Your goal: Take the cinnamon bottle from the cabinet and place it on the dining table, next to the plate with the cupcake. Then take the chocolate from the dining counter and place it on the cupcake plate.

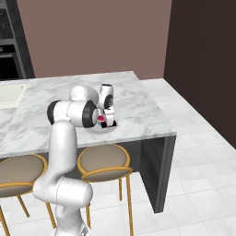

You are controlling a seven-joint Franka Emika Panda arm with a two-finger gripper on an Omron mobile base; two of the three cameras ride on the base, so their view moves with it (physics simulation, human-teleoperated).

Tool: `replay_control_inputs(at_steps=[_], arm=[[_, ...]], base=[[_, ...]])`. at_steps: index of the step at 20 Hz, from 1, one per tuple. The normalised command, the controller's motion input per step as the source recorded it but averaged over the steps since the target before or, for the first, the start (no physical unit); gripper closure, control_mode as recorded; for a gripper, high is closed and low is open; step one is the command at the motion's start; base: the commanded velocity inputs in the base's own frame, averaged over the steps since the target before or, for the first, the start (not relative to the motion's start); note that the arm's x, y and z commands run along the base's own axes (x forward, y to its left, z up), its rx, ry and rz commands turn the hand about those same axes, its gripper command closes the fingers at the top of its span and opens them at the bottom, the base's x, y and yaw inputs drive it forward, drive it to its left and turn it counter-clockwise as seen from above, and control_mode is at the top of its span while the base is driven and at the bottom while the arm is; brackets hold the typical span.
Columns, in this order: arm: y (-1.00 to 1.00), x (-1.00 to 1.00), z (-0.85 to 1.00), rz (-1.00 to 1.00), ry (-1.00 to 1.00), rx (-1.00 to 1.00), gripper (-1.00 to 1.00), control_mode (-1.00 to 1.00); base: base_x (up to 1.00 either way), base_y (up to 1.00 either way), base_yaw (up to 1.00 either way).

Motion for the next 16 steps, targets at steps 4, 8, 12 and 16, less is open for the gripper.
replay_control_inputs(at_steps=[4, 8, 12, 16], arm=[[0.11, -0.04, -0.13, 0.00, 0.00, 0.00, -1.00, -1.00], [0.10, -0.15, -0.08, 0.00, 0.00, 0.00, -1.00, -1.00], [0.03, -0.17, -0.01, 0.00, 0.00, 0.00, -1.00, -1.00], [0.00, -0.16, 0.00, 0.00, 0.00, 0.00, -1.00, -1.00]], base=[[0.00, 0.00, 0.00], [0.00, 0.00, 0.00], [0.00, 0.00, 0.00], [0.00, 0.00, 0.00]])
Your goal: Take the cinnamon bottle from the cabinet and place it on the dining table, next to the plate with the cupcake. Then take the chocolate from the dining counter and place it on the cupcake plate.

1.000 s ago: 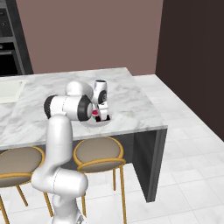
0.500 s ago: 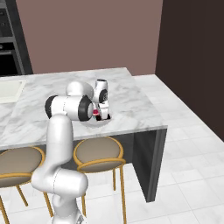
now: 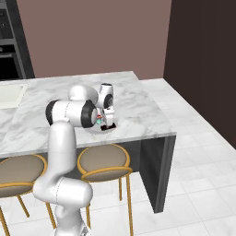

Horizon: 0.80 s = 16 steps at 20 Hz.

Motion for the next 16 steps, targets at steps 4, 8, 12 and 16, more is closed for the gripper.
replay_control_inputs(at_steps=[4, 8, 12, 16], arm=[[-0.02, -0.20, 0.08, 0.00, 0.00, 0.00, -1.00, -1.00], [-0.06, -0.28, 0.23, 0.00, 0.00, 0.00, -1.00, -1.00], [-0.07, -0.37, 0.28, 0.00, 0.00, 0.00, -1.00, -1.00], [0.00, -0.45, 0.34, 0.03, -0.04, 0.00, -1.00, -1.00]], base=[[0.00, 0.00, 0.00], [0.00, 0.00, 0.00], [0.00, 0.00, 0.00], [0.00, 0.00, 0.00]])
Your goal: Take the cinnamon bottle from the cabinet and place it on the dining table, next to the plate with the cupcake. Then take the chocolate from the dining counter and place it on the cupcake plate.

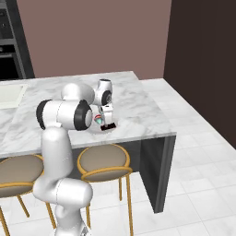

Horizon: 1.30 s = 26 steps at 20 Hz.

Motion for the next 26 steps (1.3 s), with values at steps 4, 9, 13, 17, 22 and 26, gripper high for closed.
replay_control_inputs(at_steps=[4, 9, 13, 17, 22, 26], arm=[[0.06, -0.64, 0.22, 0.11, -0.07, 0.00, -1.00, -1.00], [0.15, -0.64, 0.18, 0.25, -0.06, -0.05, -1.00, -1.00], [0.15, -0.65, 0.19, 0.31, 0.00, -0.09, -1.00, -1.00], [0.13, -0.67, 0.17, 0.30, 0.00, -0.09, -1.00, -1.00], [0.13, -0.68, 0.13, 0.29, -0.01, -0.09, -1.00, -1.00], [0.10, -0.73, 0.11, 0.34, -0.04, -0.03, -1.00, -1.00]], base=[[0.00, 0.00, 0.00], [0.00, 0.00, 0.00], [0.00, 0.00, 0.00], [0.00, 0.00, 0.00], [0.00, 0.00, 0.00], [0.00, 0.00, 0.00]])
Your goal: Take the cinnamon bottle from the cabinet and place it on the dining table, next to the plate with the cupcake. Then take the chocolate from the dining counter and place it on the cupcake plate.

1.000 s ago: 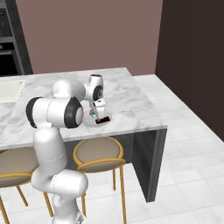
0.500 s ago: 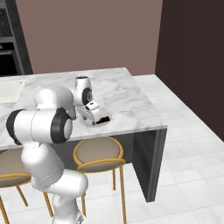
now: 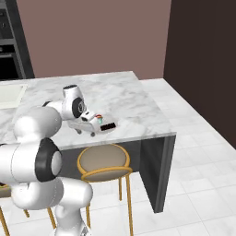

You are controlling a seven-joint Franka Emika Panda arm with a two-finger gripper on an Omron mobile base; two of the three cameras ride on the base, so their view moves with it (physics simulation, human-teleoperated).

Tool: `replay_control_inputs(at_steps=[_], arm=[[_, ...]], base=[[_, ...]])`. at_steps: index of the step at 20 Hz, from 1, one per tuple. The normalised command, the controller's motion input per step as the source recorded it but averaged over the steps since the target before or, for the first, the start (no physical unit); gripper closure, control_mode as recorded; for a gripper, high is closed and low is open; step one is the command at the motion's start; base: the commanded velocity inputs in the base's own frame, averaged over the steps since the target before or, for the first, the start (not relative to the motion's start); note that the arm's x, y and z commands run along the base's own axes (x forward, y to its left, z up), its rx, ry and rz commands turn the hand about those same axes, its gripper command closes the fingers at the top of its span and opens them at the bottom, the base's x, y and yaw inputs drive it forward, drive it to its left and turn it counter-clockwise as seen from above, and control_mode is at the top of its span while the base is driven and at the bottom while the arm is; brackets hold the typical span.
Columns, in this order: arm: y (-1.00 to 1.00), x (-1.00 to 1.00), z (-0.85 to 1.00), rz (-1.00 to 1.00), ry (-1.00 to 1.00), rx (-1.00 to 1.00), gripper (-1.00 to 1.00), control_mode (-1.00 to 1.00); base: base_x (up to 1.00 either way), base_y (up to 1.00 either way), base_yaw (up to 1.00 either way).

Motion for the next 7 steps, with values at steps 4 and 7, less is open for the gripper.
replay_control_inputs(at_steps=[4, 7], arm=[[0.08, -0.74, 0.12, 0.31, -0.03, 0.01, -1.00, -1.00], [0.11, -0.72, 0.13, 0.25, -0.02, 0.08, -1.00, -1.00]], base=[[0.00, 0.00, 0.00], [0.00, 0.00, 0.00]])
